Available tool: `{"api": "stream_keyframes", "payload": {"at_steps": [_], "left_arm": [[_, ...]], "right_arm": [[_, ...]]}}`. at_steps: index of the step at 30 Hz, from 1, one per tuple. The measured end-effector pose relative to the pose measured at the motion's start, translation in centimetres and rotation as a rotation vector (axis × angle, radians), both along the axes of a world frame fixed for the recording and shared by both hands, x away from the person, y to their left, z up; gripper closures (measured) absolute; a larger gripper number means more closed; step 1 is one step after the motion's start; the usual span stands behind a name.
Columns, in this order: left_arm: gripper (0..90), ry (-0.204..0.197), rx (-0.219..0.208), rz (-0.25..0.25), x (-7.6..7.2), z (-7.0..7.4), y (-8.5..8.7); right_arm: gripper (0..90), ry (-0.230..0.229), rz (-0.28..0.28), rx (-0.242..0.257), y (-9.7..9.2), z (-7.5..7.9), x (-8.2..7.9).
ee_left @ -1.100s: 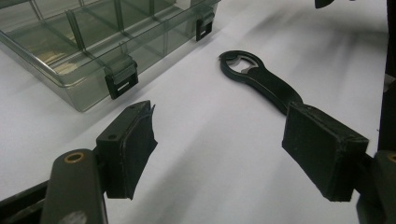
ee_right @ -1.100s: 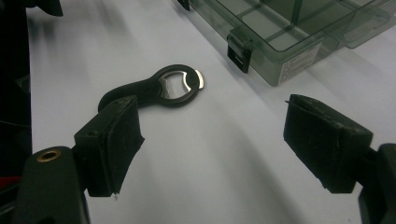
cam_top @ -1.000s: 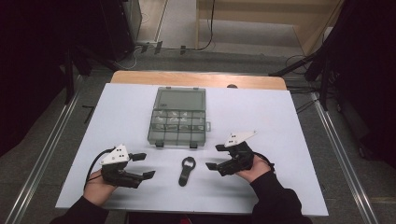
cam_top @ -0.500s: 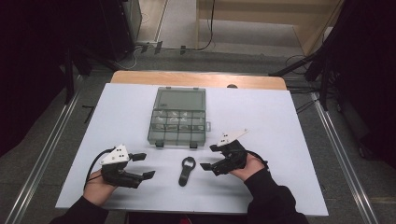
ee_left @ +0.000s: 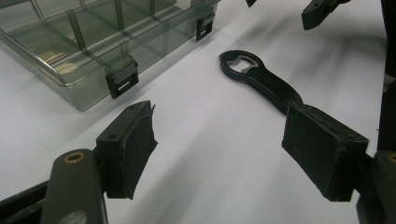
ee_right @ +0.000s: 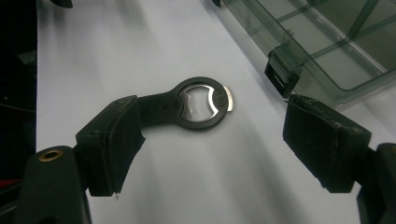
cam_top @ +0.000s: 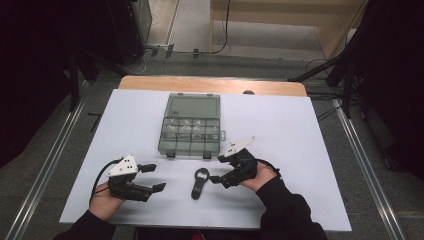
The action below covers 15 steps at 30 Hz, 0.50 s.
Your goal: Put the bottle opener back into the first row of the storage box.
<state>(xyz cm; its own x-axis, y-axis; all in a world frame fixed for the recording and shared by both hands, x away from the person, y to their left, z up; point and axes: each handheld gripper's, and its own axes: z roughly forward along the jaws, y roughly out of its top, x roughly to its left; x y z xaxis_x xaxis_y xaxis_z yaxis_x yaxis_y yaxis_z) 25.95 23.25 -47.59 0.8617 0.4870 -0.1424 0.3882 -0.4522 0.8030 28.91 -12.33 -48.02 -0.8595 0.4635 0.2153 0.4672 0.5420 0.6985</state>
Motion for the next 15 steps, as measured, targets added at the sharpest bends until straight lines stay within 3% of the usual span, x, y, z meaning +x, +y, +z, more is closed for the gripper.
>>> {"api": "stream_keyframes", "payload": {"at_steps": [8, 15], "left_arm": [[24.7, 0.001, 0.001, 0.001, 0.0, 0.0, 0.0], [24.7, -0.001, -0.002, 0.007, -0.1, 0.0, 0.1]], "right_arm": [[20.9, 0.013, 0.051, -0.014, 1.1, -0.1, 0.7], [20.9, -0.006, 0.142, -0.014, 2.1, -0.4, 1.3]]}}
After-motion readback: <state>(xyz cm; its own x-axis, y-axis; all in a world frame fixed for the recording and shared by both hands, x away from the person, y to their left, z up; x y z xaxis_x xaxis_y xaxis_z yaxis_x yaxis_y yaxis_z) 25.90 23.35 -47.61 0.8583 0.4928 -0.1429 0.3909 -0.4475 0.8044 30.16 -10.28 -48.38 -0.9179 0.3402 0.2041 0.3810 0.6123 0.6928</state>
